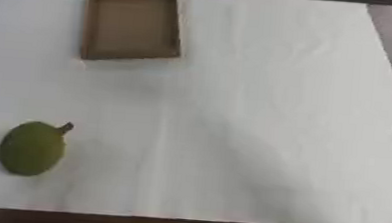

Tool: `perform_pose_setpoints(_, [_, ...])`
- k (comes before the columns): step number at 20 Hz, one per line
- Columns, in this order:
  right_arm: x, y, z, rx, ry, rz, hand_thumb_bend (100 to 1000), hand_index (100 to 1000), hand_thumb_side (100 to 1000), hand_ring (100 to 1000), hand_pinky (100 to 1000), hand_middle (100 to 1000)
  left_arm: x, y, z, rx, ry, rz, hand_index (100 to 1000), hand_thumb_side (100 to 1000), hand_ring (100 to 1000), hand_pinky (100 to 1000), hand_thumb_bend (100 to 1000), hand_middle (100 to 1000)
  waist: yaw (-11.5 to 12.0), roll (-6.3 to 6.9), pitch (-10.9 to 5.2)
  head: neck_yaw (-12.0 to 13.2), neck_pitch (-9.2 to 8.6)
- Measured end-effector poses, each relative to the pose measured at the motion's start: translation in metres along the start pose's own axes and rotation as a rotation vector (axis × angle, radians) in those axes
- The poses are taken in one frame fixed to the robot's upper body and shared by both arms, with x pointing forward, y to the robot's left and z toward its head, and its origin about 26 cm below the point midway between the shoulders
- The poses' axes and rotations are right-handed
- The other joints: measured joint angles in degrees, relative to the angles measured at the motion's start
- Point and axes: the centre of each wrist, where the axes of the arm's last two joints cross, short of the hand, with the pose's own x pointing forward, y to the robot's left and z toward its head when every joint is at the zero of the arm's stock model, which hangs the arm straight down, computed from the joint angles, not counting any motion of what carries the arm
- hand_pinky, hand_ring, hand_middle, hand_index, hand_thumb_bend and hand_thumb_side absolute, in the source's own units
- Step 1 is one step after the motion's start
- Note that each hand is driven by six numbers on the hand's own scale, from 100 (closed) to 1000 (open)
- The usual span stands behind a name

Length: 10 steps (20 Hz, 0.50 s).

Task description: Pick up objects on the table and place them in the box.

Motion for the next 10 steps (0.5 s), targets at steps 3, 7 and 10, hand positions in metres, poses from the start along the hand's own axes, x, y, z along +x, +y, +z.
perform_pose_setpoints(3, [0.0, 0.0, 0.001, 0.004, 0.001, -0.001, 100, 860, 610, 749, 817, 656, 0.002, 0.004, -0.014, 0.02, -0.027, -0.021, 963, 755, 841, 882, 100, 825, -0.06, 0.0, -0.05, 0.1, 0.38])
perform_pose_setpoints(7, [0.0, 0.001, 0.001, 0.009, 0.0, -0.004, 100, 860, 610, 750, 817, 656, 0.002, 0.001, -0.03, -0.008, -0.053, -0.023, 962, 777, 842, 883, 100, 827, -0.07, 0.0, -0.18, 0.32, 0.51])
perform_pose_setpoints(10, [0.0, 0.002, 0.002, 0.01, 0.003, -0.007, 100, 860, 609, 750, 817, 656, 0.0, -0.003, -0.039, -0.049, -0.059, 0.008, 961, 819, 841, 883, 100, 826, -0.04, 0.02, -0.35, 0.32, 0.79])
